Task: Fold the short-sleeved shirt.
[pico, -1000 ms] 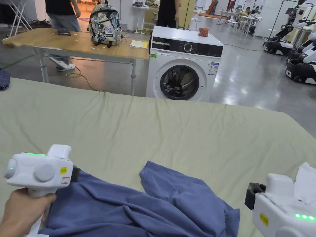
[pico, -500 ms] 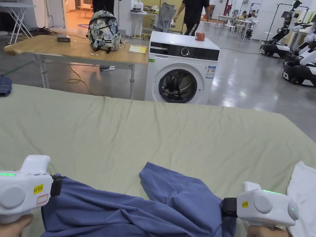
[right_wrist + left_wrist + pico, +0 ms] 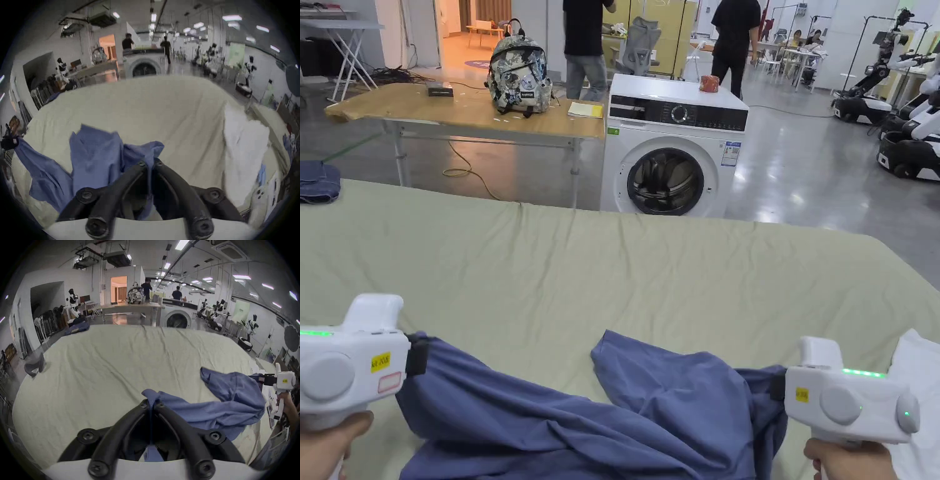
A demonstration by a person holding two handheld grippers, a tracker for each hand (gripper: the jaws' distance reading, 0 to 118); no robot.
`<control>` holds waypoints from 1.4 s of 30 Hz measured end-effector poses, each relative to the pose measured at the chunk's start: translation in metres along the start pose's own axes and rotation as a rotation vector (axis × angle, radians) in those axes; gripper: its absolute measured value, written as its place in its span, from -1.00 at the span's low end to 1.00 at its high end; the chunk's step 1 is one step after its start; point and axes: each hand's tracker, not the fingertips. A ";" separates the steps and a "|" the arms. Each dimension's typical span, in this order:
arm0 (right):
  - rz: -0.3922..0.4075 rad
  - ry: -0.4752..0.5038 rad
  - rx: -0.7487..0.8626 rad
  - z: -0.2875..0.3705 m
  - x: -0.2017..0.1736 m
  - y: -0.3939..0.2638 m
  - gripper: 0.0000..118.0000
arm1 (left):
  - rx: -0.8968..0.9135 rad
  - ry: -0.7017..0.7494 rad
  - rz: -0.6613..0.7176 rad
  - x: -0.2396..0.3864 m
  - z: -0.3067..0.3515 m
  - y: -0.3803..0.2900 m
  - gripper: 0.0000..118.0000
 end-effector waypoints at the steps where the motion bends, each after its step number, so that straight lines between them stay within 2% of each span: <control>1: 0.015 -0.008 0.028 0.010 0.000 0.007 -0.96 | 0.003 -0.001 -0.001 -0.003 0.005 0.007 -1.00; 4: 0.019 -0.013 0.122 0.045 0.001 0.038 -0.96 | 0.057 0.028 -0.063 -0.011 0.028 0.032 -1.00; 9: 0.068 -0.054 0.236 0.092 0.003 0.088 -0.96 | 0.175 0.053 -0.016 -0.037 0.070 0.078 -1.00; 11: 0.079 -0.049 0.258 0.105 0.007 0.109 -0.96 | 0.209 0.098 -0.047 -0.044 0.084 0.096 -1.00; 13: 0.109 -0.098 0.315 0.116 0.009 0.129 -0.96 | 0.232 0.109 -0.037 -0.054 0.097 0.116 -1.00; 20: 0.061 -0.116 0.432 0.148 0.010 0.187 -0.96 | 0.293 0.147 0.043 -0.088 0.112 0.179 -1.00; 23: 0.054 -0.135 0.471 0.152 0.010 0.207 -0.96 | 0.306 0.181 0.030 -0.094 0.111 0.201 -1.00; 24: 0.056 -0.143 0.476 0.151 0.009 0.215 -0.96 | 0.322 0.202 -0.014 -0.093 0.110 0.208 -1.00; 36: 0.039 -0.199 0.544 0.131 -0.001 0.286 -0.96 | 0.363 0.217 0.003 -0.100 0.078 0.280 -1.00; 42: 0.004 -0.185 0.523 0.107 0.004 0.274 -0.96 | 0.351 0.216 -0.022 -0.092 0.053 0.259 -1.00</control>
